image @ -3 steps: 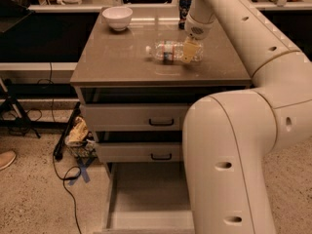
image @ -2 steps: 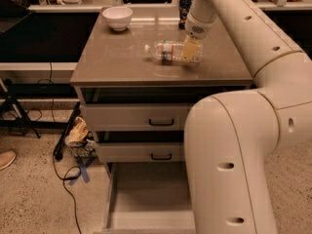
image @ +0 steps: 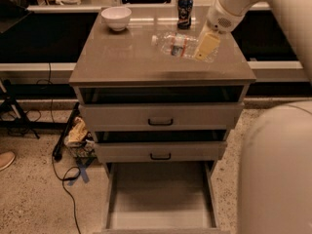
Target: Place water bottle into bottom drawer
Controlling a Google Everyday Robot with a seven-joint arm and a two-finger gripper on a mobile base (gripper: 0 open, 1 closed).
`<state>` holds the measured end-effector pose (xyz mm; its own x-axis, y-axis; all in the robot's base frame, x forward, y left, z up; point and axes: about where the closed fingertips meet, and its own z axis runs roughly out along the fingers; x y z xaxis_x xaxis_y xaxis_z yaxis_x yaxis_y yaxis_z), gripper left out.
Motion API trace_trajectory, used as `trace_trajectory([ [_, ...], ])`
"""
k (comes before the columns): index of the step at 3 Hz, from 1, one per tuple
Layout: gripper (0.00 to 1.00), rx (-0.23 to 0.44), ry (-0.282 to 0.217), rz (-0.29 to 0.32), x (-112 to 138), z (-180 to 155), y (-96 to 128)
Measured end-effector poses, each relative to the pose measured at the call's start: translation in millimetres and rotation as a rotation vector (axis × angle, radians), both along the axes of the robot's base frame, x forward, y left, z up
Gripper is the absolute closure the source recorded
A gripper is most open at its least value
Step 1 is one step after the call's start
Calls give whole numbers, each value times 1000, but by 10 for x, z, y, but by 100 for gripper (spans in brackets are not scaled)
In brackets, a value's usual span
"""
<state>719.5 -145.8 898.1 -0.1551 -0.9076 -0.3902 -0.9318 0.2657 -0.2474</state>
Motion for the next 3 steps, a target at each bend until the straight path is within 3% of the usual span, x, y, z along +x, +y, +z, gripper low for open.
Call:
trace_trajectory([
  [1,100,100,80,106,-644,-217,-158],
  [2,100,100,81,106,-644,-217,-158],
  [3,100,109,173,113,-1043,-587,-236],
])
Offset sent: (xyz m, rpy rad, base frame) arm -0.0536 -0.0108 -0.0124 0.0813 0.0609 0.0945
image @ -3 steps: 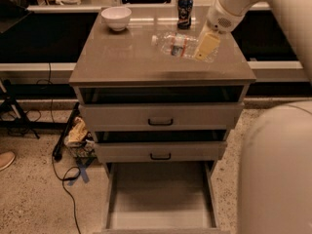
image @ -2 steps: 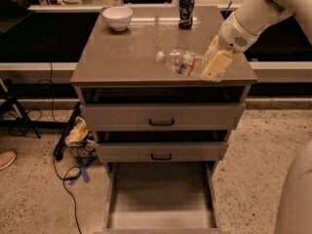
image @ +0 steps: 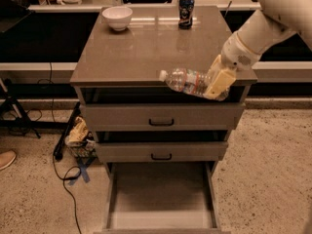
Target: Place water bottle into bottom drawer
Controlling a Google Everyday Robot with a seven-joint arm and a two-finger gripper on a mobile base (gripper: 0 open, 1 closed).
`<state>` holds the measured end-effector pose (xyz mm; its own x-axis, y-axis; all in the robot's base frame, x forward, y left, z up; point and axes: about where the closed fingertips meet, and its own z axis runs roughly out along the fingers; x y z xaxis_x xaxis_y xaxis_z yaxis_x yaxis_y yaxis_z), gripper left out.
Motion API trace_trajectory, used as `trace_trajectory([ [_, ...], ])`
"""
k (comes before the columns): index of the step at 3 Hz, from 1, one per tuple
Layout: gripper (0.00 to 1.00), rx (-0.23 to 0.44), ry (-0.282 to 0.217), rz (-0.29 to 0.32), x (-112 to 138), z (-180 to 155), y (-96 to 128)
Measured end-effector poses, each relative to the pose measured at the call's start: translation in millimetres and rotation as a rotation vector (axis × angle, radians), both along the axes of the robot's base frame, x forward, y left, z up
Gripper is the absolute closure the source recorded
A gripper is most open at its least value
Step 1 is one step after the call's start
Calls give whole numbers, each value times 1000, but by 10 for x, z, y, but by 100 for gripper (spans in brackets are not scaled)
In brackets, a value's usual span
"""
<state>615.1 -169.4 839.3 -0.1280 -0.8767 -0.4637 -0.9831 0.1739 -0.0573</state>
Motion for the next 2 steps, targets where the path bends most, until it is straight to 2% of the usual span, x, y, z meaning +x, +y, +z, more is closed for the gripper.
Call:
trace_trajectory([
  [1,100,30,85,-24,-432,-496,-60],
  [2,100,59,230,-84,-787,-1390,18],
])
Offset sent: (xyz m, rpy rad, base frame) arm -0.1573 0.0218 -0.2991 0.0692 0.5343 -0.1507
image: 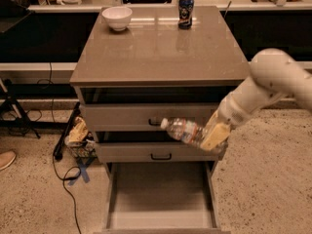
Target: Place water bottle into bottom drawer
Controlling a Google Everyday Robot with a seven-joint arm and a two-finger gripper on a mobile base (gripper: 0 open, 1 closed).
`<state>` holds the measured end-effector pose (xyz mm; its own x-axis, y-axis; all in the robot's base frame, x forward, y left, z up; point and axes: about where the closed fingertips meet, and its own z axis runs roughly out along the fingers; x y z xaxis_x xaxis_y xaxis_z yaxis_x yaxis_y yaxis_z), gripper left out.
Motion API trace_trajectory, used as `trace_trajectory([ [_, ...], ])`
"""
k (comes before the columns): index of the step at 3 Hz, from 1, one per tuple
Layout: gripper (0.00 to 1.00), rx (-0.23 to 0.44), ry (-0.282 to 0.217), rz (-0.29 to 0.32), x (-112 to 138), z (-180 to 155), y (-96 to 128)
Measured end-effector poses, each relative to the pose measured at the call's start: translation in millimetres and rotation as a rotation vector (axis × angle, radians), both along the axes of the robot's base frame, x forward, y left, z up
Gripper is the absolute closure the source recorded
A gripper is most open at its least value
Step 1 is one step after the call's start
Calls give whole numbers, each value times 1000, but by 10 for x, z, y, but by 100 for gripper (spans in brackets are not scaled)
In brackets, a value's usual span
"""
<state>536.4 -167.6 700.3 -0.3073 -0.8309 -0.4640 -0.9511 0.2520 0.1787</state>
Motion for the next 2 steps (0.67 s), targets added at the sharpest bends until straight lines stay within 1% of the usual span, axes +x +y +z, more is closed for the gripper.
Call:
trace_trajectory([
  [1,100,-10,86,18,-299,-369,61],
  [2,100,-25,103,12,-308,-438,80],
])
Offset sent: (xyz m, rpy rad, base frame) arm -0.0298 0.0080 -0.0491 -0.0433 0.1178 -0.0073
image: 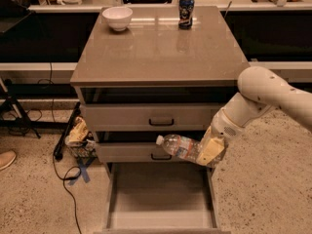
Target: Place water bottle into bottom drawer
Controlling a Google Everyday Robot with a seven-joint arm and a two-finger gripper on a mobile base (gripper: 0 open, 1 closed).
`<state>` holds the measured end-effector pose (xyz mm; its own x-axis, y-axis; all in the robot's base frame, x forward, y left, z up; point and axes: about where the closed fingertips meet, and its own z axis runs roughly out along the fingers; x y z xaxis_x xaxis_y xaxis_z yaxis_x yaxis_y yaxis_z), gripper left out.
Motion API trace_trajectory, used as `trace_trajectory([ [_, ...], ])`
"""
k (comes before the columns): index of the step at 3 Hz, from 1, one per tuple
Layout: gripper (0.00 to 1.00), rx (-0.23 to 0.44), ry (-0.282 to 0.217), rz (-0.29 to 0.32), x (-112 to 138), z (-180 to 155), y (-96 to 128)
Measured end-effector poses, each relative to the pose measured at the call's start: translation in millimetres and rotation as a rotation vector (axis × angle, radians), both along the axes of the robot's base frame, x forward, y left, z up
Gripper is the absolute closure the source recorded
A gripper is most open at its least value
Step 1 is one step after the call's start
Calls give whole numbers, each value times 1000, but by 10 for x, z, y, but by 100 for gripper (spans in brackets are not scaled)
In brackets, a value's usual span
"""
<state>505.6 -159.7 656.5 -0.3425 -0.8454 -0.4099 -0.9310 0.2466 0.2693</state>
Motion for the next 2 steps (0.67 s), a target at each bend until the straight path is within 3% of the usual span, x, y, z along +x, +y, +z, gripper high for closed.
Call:
trace_trajectory([
  [1,100,-10,81,-108,-105,-616,-78],
  [2,100,-17,125,-242,-164,-1406,-142],
])
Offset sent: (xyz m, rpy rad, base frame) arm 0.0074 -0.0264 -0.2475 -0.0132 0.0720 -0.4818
